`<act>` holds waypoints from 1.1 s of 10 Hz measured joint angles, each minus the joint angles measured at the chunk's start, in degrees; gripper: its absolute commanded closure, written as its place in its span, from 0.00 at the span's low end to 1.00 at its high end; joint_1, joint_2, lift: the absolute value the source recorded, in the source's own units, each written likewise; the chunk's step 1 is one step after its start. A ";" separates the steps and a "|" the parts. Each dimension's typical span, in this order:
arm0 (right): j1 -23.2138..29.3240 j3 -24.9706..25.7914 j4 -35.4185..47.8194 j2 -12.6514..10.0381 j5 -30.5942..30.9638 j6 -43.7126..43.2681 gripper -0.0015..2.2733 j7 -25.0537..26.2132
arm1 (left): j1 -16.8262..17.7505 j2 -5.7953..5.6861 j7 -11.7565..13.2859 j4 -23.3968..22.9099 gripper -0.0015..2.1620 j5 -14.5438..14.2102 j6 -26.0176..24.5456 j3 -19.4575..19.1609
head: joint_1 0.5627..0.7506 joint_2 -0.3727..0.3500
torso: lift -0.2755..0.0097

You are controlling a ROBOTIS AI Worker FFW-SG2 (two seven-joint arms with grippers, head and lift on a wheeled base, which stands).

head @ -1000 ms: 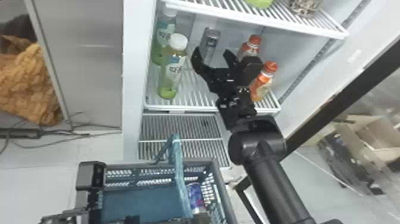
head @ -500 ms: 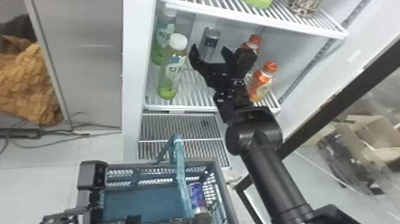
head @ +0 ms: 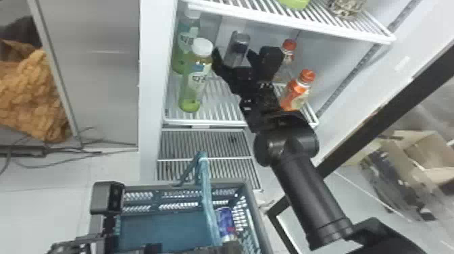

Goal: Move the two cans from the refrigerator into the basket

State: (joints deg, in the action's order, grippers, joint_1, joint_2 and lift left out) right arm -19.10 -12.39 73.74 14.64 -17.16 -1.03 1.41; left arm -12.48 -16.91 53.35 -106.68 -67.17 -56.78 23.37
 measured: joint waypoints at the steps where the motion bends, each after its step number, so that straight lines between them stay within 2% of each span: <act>1: -0.34 -0.05 -0.27 0.04 -0.02 0.71 0.12 0.23 | 0.09 -0.06 0.00 0.11 0.55 -0.19 0.15 0.17 | 0.70 0.03 | 0.00; 2: -0.51 -0.06 -0.51 0.04 -0.08 1.31 0.25 0.27 | 0.14 -0.12 0.00 0.23 0.55 -0.37 0.23 0.31 | 0.70 0.03 | 0.00; 3: -0.59 -0.06 -0.65 0.05 -0.31 1.62 0.32 0.27 | 0.21 -0.15 0.00 0.29 0.55 -0.49 0.25 0.39 | 0.70 0.03 | 0.00; 11: 1.40 0.07 0.56 0.60 -3.60 0.08 0.32 -1.01 | -0.22 -0.20 0.00 0.58 0.55 -1.17 0.44 0.10 | 0.70 0.03 | 0.00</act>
State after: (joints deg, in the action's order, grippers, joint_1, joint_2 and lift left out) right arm -17.70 -12.32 74.30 15.24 -20.76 -0.94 0.40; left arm -12.70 -17.11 53.35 -106.10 -68.34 -56.34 23.47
